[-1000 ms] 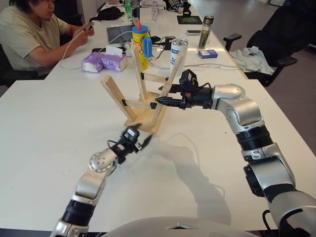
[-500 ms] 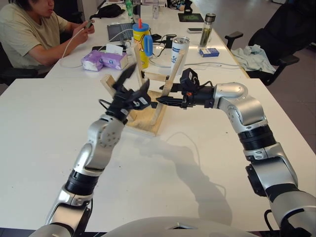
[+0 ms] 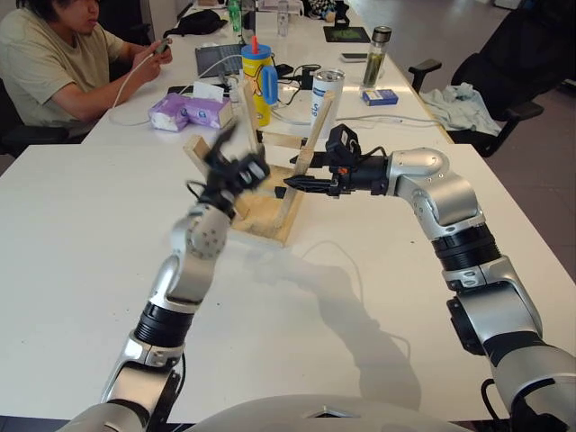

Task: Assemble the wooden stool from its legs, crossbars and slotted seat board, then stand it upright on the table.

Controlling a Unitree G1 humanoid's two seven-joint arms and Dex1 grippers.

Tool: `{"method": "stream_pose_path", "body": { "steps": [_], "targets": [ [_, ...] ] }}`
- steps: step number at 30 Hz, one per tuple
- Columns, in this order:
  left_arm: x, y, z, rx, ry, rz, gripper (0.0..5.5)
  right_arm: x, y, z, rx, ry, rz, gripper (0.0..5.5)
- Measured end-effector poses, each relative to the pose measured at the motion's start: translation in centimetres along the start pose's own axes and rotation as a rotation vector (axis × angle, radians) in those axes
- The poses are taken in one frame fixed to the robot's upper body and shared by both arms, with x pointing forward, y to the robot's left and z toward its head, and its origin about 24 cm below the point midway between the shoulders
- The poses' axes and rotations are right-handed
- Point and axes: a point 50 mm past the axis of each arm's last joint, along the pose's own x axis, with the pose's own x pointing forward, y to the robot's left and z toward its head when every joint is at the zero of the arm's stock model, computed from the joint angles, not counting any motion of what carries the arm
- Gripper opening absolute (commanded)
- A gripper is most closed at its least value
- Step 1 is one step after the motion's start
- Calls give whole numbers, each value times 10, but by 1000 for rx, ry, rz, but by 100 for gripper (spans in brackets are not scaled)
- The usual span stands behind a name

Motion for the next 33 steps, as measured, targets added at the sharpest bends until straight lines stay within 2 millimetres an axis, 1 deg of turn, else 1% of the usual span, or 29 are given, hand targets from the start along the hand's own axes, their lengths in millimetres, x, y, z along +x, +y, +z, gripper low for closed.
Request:
{"method": "stream_pose_path", "body": {
  "steps": [1, 2, 3, 4, 5, 6, 7, 10, 12, 14, 16, 17, 18, 20, 21, 22, 23, 24, 25, 27, 29, 30, 33],
  "targets": [
    [3, 9, 9, -4, -45, 50, 319, 0, 0, 0, 1, 1, 1, 207],
    [3, 10, 12, -4, -64, 62, 319, 0, 0, 0, 2, 1, 0, 207],
    [1, -2, 9, 6, -50, 3, 319, 0, 0, -1, 4, 3, -1, 207],
    [-2, -19, 0, 18, -8, -91, 319, -1, 0, -1, 3, 2, -2, 207],
    [-9, -43, -13, 36, 63, -232, 319, 0, 0, 1, -2, -7, 1, 207],
    [-22, -72, -31, 65, 157, -413, 319, 0, 1, 3, -5, -19, 6, 207],
    [-41, -97, -47, 96, 241, -579, 319, 1, 1, 4, -11, -23, 9, 207],
    [-42, -102, -45, 215, 201, -644, 319, 0, 0, 1, 0, -20, 5, 207],
    [-43, -103, -45, 219, 208, -650, 319, 0, 0, 0, 7, -15, 1, 207],
    [-44, -104, -47, 153, 243, -649, 319, 0, -1, -3, 4, -12, -5, 207],
    [-47, -103, -52, -16, 311, -612, 319, 0, -1, -5, -22, -32, -13, 207],
    [-49, -102, -54, -90, 336, -576, 319, 1, -1, -6, -35, -47, -15, 245],
    [-50, -99, -53, -145, 341, -532, 319, 2, -1, -6, -57, -61, -18, 264],
    [-55, -90, -50, -248, 343, -435, 319, 2, -4, -8, -120, -29, -62, 299],
    [-54, -79, -46, -282, 318, -351, 319, 1, -4, -11, -119, -29, -72, 312],
    [-47, -57, -40, -295, 265, -226, 319, 1, -4, -11, -116, -40, -75, 327],
    [-42, -38, -35, -294, 224, -135, 319, 1, -4, -11, -115, -49, -79, 344],
    [-36, -12, -27, -285, 159, -12, 319, 0, -4, -6, -133, -67, -82, 348],
    [-30, 8, -20, -265, 110, 79, 319, -1, -3, -2, -153, -82, -85, 348],
    [-25, 31, -20, -241, 92, 159, 319, -2, -3, 3, -172, -99, -91, 348],
    [-24, 40, -32, -225, 139, 175, 319, -5, -4, 8, -170, -123, -117, 348],
    [-24, 43, -41, -221, 176, 181, 319, -9, -6, 10, -167, -134, -140, 348],
    [-26, 45, -58, -241, 254, 181, 319, -18, -12, 15, -149, -178, -206, 348]
  ]
}}
